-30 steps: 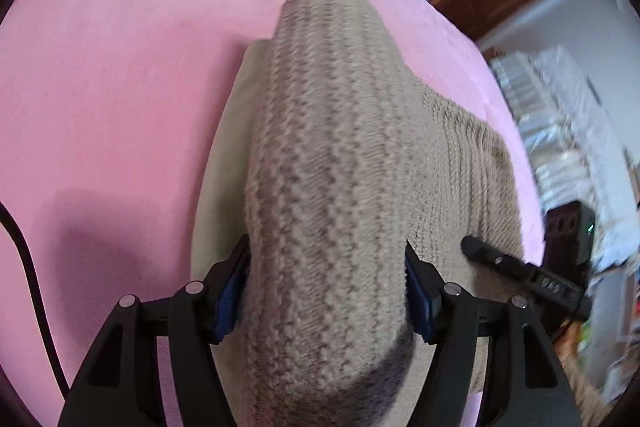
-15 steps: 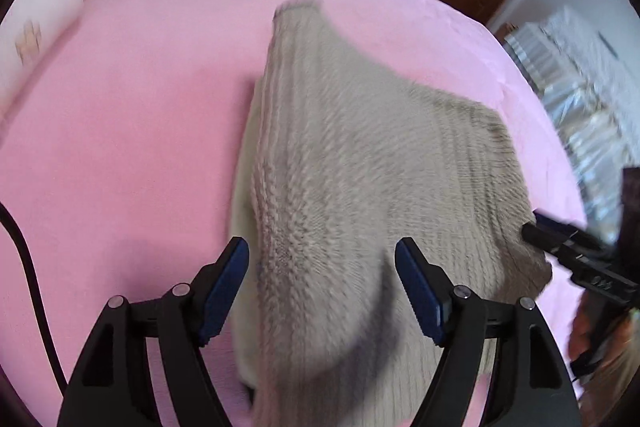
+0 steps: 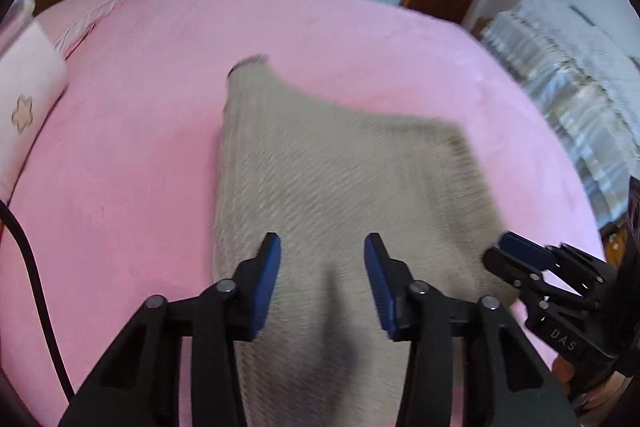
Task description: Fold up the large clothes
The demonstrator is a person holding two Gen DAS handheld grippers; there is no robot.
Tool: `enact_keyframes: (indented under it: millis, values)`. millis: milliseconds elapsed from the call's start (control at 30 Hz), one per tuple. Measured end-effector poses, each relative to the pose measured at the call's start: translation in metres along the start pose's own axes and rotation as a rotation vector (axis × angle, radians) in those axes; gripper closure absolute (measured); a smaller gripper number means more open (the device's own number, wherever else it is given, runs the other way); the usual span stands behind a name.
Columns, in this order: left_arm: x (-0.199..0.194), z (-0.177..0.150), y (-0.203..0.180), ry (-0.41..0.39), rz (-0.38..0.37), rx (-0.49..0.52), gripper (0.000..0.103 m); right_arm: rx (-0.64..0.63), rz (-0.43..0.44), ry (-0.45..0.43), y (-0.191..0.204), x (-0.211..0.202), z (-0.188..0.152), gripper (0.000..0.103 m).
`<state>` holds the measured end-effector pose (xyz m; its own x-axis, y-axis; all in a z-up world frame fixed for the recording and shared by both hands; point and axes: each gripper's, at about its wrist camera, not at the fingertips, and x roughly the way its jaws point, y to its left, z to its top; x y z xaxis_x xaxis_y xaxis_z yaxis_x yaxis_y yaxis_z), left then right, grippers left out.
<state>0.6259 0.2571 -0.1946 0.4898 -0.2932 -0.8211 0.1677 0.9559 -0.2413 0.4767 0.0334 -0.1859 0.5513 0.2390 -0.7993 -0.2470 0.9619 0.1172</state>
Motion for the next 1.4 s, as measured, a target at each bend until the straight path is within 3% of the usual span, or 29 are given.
enact_keyframes:
  millis: [100,133,267,467,567,633,700,833,1000,1167,1400]
  values:
    - [0.018,-0.012,0.014,0.014,0.022,-0.004,0.075,0.024,-0.043,0.025,-0.018,0.019,-0.014,0.086]
    - [0.021,-0.014,0.017,0.015,0.024,0.001,0.079,0.027,-0.03,0.026,-0.023,0.023,-0.017,0.087]
    - [0.025,-0.017,0.025,0.01,0.006,-0.017,0.079,0.013,-0.033,0.017,-0.026,0.034,-0.022,0.087]
    - [0.021,-0.015,0.017,0.003,0.045,-0.009,0.079,0.033,-0.054,0.027,-0.024,0.038,-0.022,0.086]
    - [0.011,-0.013,0.009,0.017,0.041,-0.02,0.071,0.027,-0.059,0.042,-0.017,0.027,-0.018,0.083]
    - [0.001,-0.014,0.0,0.036,0.022,-0.038,0.046,0.047,-0.049,0.05,-0.016,0.011,-0.016,0.083]
    - [-0.013,-0.016,-0.006,0.055,-0.001,-0.076,0.04,0.067,-0.033,0.049,-0.018,-0.011,-0.016,0.082]
    - [-0.052,-0.027,-0.029,0.087,-0.047,-0.12,0.04,0.089,-0.032,0.058,-0.021,-0.056,-0.019,0.082]
    - [-0.117,-0.05,-0.071,0.038,-0.084,-0.119,0.039,0.154,0.001,0.063,-0.034,-0.123,-0.032,0.082]
    - [-0.177,-0.077,-0.117,0.012,-0.047,-0.113,0.039,0.188,0.056,0.064,-0.052,-0.186,-0.055,0.081]
    - [-0.256,-0.123,-0.19,-0.006,-0.06,-0.129,0.039,0.141,0.076,0.035,-0.07,-0.284,-0.094,0.081]
